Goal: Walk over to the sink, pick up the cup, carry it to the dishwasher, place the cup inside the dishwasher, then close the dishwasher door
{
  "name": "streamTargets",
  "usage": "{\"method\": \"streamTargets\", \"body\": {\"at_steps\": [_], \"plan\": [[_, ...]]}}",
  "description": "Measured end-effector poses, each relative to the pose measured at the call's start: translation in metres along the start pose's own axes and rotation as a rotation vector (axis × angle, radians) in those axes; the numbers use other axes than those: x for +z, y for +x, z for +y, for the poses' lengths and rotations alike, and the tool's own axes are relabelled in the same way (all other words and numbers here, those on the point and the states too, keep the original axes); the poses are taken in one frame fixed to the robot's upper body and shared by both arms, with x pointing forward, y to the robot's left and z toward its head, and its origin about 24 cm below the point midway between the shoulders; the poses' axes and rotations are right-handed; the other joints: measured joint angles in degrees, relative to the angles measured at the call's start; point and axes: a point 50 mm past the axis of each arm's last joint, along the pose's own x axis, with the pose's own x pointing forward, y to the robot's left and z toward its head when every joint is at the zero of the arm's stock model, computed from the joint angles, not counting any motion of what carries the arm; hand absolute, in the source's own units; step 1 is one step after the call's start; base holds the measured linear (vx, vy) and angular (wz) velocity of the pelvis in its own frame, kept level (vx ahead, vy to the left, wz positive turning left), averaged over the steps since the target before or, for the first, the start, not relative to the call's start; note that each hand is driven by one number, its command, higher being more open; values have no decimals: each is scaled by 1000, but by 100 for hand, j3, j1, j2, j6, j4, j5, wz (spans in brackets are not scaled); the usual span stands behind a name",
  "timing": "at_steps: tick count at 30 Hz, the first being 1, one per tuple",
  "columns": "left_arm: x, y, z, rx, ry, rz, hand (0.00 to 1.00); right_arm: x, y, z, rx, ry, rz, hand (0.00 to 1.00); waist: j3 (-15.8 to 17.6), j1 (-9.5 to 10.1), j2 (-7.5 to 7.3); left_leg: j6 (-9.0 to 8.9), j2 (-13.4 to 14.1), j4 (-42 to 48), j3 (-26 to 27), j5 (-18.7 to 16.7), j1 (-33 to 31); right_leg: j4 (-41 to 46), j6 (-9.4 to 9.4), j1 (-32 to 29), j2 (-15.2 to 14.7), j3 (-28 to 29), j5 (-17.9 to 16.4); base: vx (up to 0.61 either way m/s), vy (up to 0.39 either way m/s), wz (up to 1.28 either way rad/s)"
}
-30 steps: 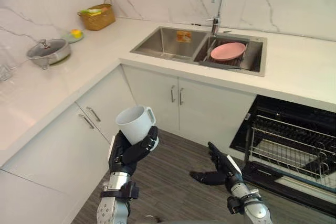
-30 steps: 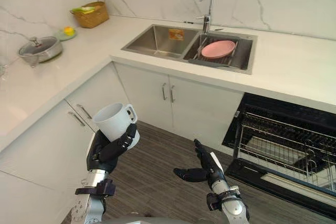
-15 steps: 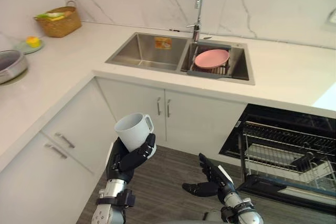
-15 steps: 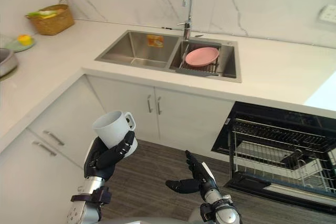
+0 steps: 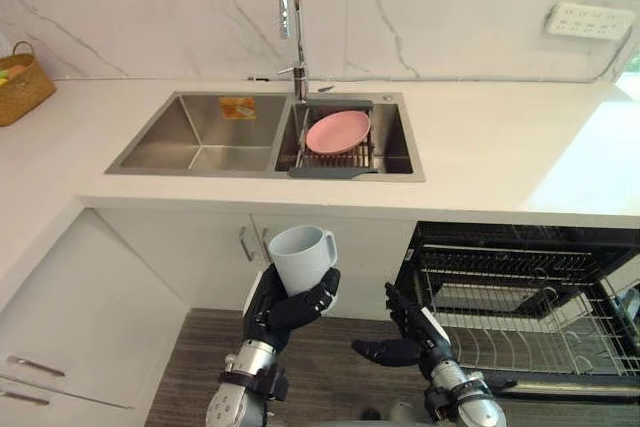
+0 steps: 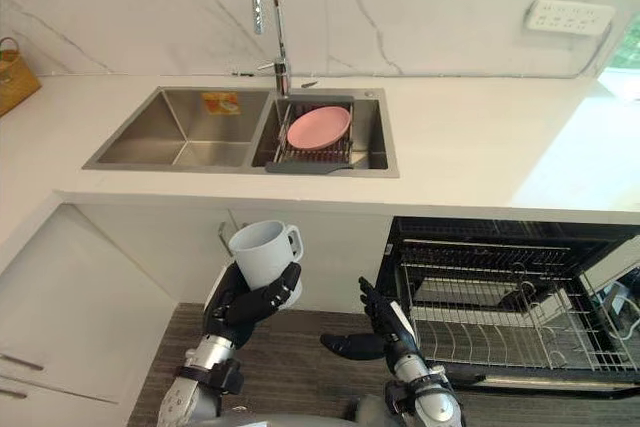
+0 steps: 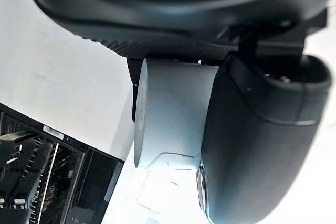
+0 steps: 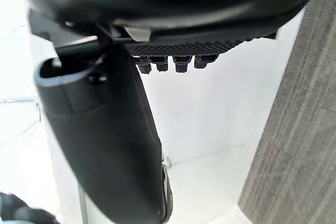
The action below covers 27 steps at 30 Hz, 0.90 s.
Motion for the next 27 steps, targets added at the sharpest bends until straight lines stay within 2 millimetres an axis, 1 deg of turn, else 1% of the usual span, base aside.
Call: {"method": "streamTargets", "body": {"at_steps": [1,2,3,4,5,6,7,8,10,11,13,14,16,18,19,20,22,23,24,25,26,27], "plan": [[0,0,0,0,-6,-3,0,3,0,-1,-5,4,-14,100,-15,17,-28,-118,-350,-693,-214,-292,-78,-80,-43,8,-47,156,36,172,28,-53],[1,0,-1,-1,-9,-6,0,5,0,-1,-5,3,-21,100,-28,30,-52,-163,-542,-1127,-369,-325,-83,-92,-27,2,-91,229,44,160,41,-58],[2,0,-2,-3,-22,-13,0,8,1,0,-2,1,-35,100,-37,50,-77,-186,-862,-1919,-785,-319,-108,-117,3,10,-127,393,36,201,107,-70],[3,1,-3,-4,-29,-18,0,11,3,1,1,0,-48,100,-34,107,-81,-209,-1080,-2466,-1200,-197,-144,-160,60,36,-132,615,54,208,122,-76],[3,1,-3,-4,-32,-18,0,12,4,2,4,0,-51,100,-31,123,-86,-216,-1164,-2668,-1371,-99,-167,-174,100,56,-140,721,60,179,125,-83],[3,1,-4,-4,-35,-15,0,13,6,3,8,-1,-55,100,-33,142,-84,-278,-1255,-2895,-1556,133,-179,-170,164,75,-151,877,52,182,142,-98],[2,0,-6,-4,-48,-9,0,14,7,4,17,-4,-55,100,-71,168,-29,-297,-1290,-3147,-1610,825,-97,-77,371,59,-112,1144,7,190,159,-95],[1,1,-9,-7,-55,-7,0,13,7,5,19,-4,-49,100,-88,159,-51,-248,-1285,-3118,-1524,861,-55,-29,421,54,-115,1219,-38,200,178,-82],[1,1,-11,-20,-57,1,0,7,5,11,26,15,-25,100,-182,90,-187,-153,-1376,-3150,-1323,758,47,25,546,30,-217,1389,-113,206,202,-45],[2,3,-14,-32,-60,-4,0,4,2,14,31,29,-15,100,-205,71,-263,-74,-1435,-3158,-1187,670,100,41,615,5,-265,1519,-151,212,217,-37],[2,4,-15,-36,-53,-2,0,0,-1,16,35,39,-4,100,-210,53,-363,6,-1491,-3140,-1106,593,133,48,681,2,-316,1566,-182,138,147,-31],[2,3,-15,-30,-48,3,0,-2,-3,16,38,39,6,100,-218,54,-413,79,-1536,-3138,-1054,523,208,84,713,15,-367,1542,-190,115,114,-29],[3,3,-12,-25,-35,7,0,-3,-5,15,33,40,10,100,-214,40,-423,140,-1588,-3144,-1031,458,324,234,744,29,-438,1476,-208,91,102,-30],[4,3,-10,-23,-26,7,0,-4,-5,16,35,41,14,100,-211,31,-429,153,-1622,-3206,-985,444,463,468,744,-22,-498,1392,-208,27,82,-32],[6,2,-5,-10,-16,3,0,-4,-5,17,41,42,12,100,-214,60,-444,153,-1660,-3367,-860,444,644,694,744,-108,-581,1188,-208,-12,63,-39],[6,2,-5,-6,-14,2,0,-4,-4,17,43,42,10,100,-214,78,-451,154,-1669,-3395,-791,445,700,718,744,-112,-611,1100,-208,-29,74,-67],[9,1,3,22,-2,-8,0,-2,-1,20,60,35,2,100,-227,142,-467,153,-1671,-3536,-450,457,850,507,736,-72,-712,610,-217,-66,59,-74],[10,1,6,31,4,-13,0,-1,0,21,64,33,1,100,-230,80,-440,141,-1636,-3581,-362,491,868,353,731,-33,-740,407,-181,-74,41,-47],[11,2,6,29,7,-16,0,-3,-1,21,64,34,7,100,-231,17,-444,127,-1607,-3622,-355,517,884,226,689,22,-737,280,-137,-44,25,-25],[13,4,6,23,10,-23,0,-5,-2,21,62,34,15,100,-218,-23,-469,109,-1570,-3636,-338,534,894,127,673,61,-691,250,-23,-26,4,-8],[13,5,5,19,12,-25,0,-5,-2,20,60,33,17,100,-214,-47,-476,102,-1553,-3635,-331,539,893,80,677,73,-663,252,13,-20,-20,-14],[13,7,3,8,11,-25,0,-5,-2,18,54,29,17,100,-215,-65,-464,96,-1504,-3626,-289,542,882,-43,655,99,-591,268,87,-20,-35,-13]]}}
